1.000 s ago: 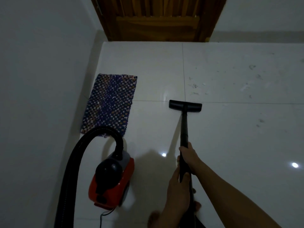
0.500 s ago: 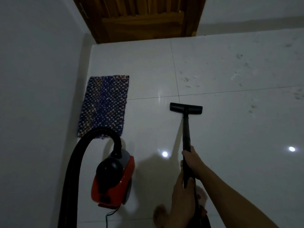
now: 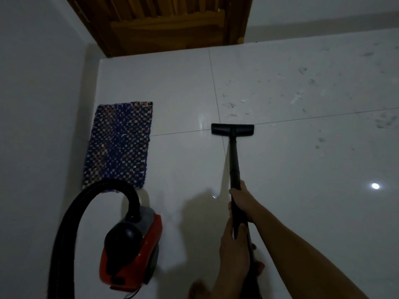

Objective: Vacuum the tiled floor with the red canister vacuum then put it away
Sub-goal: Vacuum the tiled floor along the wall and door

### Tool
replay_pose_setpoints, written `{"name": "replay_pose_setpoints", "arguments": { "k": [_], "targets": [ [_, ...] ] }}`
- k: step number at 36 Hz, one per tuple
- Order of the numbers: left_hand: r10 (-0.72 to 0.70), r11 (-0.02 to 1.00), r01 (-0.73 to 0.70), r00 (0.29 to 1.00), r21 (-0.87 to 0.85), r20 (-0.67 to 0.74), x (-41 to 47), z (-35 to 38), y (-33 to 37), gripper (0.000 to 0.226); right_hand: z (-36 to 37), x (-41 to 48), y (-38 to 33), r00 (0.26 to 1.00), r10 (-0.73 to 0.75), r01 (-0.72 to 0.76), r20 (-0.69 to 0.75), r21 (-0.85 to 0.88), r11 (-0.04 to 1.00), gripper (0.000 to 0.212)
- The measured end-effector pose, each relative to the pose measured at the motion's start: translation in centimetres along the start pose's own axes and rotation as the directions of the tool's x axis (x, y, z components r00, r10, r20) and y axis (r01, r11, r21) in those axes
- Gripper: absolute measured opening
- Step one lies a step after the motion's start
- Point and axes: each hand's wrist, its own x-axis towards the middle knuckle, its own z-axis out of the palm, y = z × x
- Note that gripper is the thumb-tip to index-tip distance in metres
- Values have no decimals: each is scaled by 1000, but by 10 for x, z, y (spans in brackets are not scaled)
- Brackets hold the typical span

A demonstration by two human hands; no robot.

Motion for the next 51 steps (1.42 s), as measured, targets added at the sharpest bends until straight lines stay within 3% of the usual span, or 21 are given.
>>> {"name": "replay_pose_setpoints", "arguments": {
  "k": [13, 21, 29, 36, 45, 51],
  "targets": [
    [-67, 985, 61, 997, -161, -32, 62, 39, 71, 38, -23, 68, -82, 1000, 10, -6, 27, -148, 989, 48],
    [12, 989, -14, 1000, -144, -18, 132, 39, 128, 35, -20, 121, -153, 1000, -27, 26, 1, -184, 983, 44],
    [23, 989, -20, 1000, -148, 16, 200, 34, 191, 40, -14, 179, -229, 998, -52, 46, -22, -209, 977, 48],
    [1, 985, 9, 998, -173, 56, 239, 40, 240, 29, -18, 220, -276, 997, -49, 36, -60, -202, 979, 47],
    [39, 997, -35, 997, -71, 62, 295, 57, 312, 42, -35, 277, -349, 997, -72, 63, -41, -188, 980, 51],
    [55, 984, -43, 996, -174, 65, 325, 84, 358, 38, -58, 310, -402, 998, -59, 55, -13, -223, 973, 56]
  ]
}}
